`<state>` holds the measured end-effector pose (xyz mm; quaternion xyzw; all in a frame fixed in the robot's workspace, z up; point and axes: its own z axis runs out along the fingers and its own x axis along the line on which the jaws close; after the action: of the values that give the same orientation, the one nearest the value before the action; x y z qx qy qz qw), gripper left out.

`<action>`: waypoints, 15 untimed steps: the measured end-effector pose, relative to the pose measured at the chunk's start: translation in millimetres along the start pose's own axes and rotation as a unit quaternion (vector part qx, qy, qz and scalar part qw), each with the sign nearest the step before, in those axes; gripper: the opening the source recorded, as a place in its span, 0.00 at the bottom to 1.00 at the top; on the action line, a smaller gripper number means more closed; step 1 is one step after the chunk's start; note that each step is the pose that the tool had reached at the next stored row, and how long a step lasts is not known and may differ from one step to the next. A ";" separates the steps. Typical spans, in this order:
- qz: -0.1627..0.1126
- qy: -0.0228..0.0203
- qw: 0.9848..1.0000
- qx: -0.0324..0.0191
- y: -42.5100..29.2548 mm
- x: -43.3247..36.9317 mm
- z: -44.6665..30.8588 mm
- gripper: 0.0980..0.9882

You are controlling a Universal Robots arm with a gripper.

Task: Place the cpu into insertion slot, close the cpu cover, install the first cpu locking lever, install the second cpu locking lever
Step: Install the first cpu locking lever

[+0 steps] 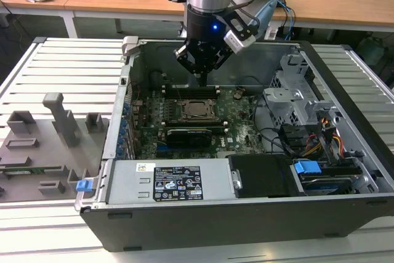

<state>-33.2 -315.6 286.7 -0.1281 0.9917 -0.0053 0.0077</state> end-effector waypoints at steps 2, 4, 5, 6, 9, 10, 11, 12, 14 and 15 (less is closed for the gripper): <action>0.012 0.000 1.000 0.000 0.2 0.5 0.7 0.01; 0.025 0.000 1.000 0.000 0.4 1.1 1.5 0.01; 0.032 0.000 0.999 0.000 0.4 1.4 1.9 0.01; 0.037 0.000 0.999 0.001 0.5 1.6 2.2 0.01; 0.050 0.001 0.999 0.001 1.2 4.5 2.9 0.01; 0.050 0.001 0.999 0.001 1.7 6.0 3.1 0.01; 0.050 0.001 0.999 0.001 2.7 9.8 3.0 0.01; 0.050 0.001 0.999 0.001 3.4 12.5 3.0 0.01; 0.050 0.001 0.999 0.001 4.1 15.3 3.2 0.01; 0.051 0.001 0.999 0.001 4.4 16.1 3.2 0.01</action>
<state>-49.8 -315.5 283.2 -0.0775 0.9969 -0.0057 0.0074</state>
